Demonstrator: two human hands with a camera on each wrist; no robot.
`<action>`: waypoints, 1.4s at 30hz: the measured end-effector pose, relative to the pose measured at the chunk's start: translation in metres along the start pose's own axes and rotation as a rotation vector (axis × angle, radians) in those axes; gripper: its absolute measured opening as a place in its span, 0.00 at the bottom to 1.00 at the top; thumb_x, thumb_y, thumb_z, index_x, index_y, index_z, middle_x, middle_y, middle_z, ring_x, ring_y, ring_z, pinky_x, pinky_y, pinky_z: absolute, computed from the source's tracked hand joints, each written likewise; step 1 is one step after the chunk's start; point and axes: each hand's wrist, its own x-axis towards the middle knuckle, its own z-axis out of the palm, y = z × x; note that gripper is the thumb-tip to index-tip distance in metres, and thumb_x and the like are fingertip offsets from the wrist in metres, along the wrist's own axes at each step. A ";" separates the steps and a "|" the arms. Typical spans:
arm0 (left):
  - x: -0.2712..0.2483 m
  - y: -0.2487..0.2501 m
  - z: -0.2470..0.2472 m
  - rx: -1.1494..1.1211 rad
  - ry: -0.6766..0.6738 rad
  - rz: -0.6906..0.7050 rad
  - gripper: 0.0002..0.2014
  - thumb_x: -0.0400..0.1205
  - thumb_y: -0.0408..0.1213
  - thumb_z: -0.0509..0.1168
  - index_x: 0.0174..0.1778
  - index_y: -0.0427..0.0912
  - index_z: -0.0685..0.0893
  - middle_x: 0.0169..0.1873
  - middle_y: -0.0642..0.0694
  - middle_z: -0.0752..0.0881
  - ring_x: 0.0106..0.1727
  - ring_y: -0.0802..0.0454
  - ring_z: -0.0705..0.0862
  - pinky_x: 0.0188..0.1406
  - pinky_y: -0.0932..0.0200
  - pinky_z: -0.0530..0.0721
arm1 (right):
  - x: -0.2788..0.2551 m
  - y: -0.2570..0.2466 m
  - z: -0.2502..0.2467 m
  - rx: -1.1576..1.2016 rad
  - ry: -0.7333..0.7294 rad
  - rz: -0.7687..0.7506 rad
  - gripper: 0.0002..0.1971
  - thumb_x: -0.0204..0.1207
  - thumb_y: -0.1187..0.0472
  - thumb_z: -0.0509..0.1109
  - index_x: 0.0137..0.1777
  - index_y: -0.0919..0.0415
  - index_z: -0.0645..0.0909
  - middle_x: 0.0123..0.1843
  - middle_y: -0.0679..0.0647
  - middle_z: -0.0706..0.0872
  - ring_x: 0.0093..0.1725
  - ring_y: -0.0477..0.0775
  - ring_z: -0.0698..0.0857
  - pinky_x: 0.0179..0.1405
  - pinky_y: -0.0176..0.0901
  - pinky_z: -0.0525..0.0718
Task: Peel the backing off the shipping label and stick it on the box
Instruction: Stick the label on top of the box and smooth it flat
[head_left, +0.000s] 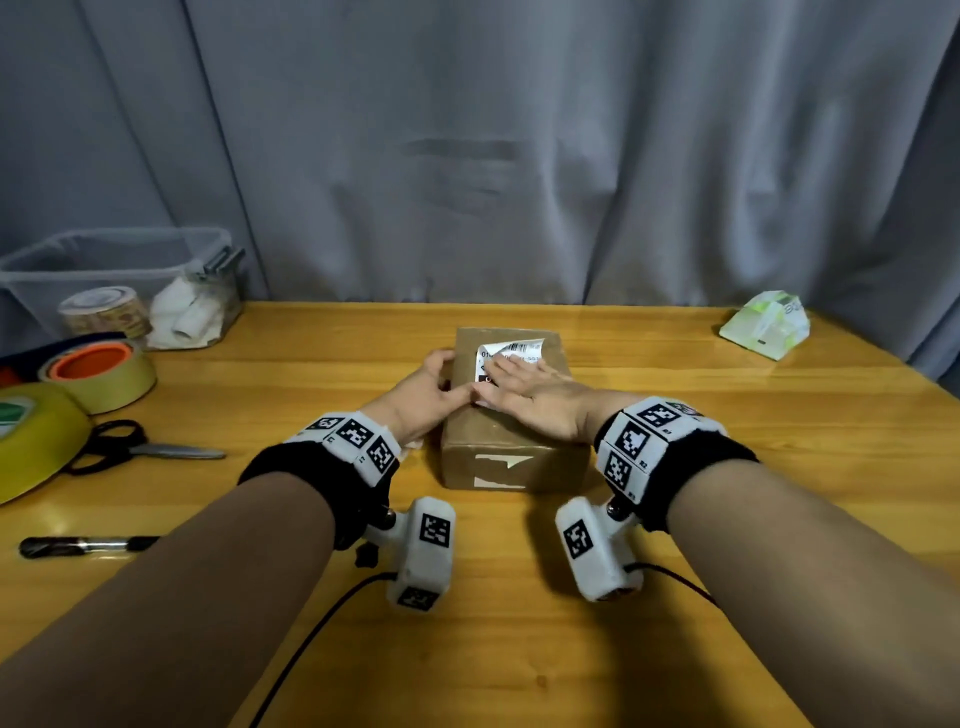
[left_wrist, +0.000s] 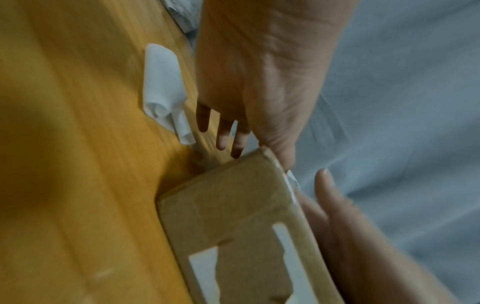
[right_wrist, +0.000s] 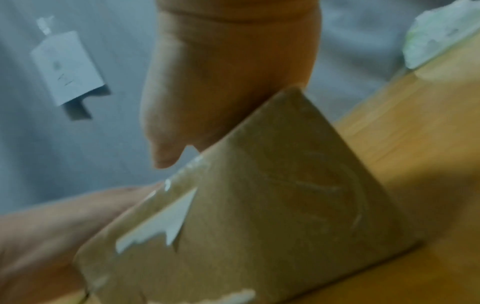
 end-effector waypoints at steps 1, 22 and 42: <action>-0.001 -0.002 -0.002 -0.027 -0.012 -0.001 0.31 0.82 0.38 0.64 0.80 0.45 0.59 0.66 0.36 0.81 0.56 0.44 0.83 0.58 0.53 0.83 | 0.003 -0.001 0.001 -0.079 -0.031 0.012 0.35 0.82 0.37 0.35 0.84 0.54 0.39 0.87 0.50 0.39 0.85 0.48 0.38 0.83 0.48 0.36; -0.010 -0.009 0.002 0.596 0.175 -0.039 0.24 0.86 0.54 0.41 0.69 0.46 0.71 0.73 0.40 0.75 0.75 0.38 0.71 0.69 0.39 0.63 | -0.035 -0.018 0.022 -0.203 -0.074 -0.212 0.41 0.81 0.41 0.57 0.84 0.58 0.39 0.87 0.54 0.40 0.85 0.49 0.42 0.81 0.39 0.38; -0.039 0.020 0.015 1.189 -0.259 0.225 0.29 0.86 0.53 0.35 0.83 0.49 0.39 0.84 0.51 0.41 0.84 0.57 0.40 0.82 0.47 0.32 | -0.033 0.000 0.018 -0.224 0.006 0.194 0.39 0.76 0.32 0.29 0.84 0.52 0.38 0.86 0.47 0.38 0.85 0.48 0.39 0.79 0.66 0.28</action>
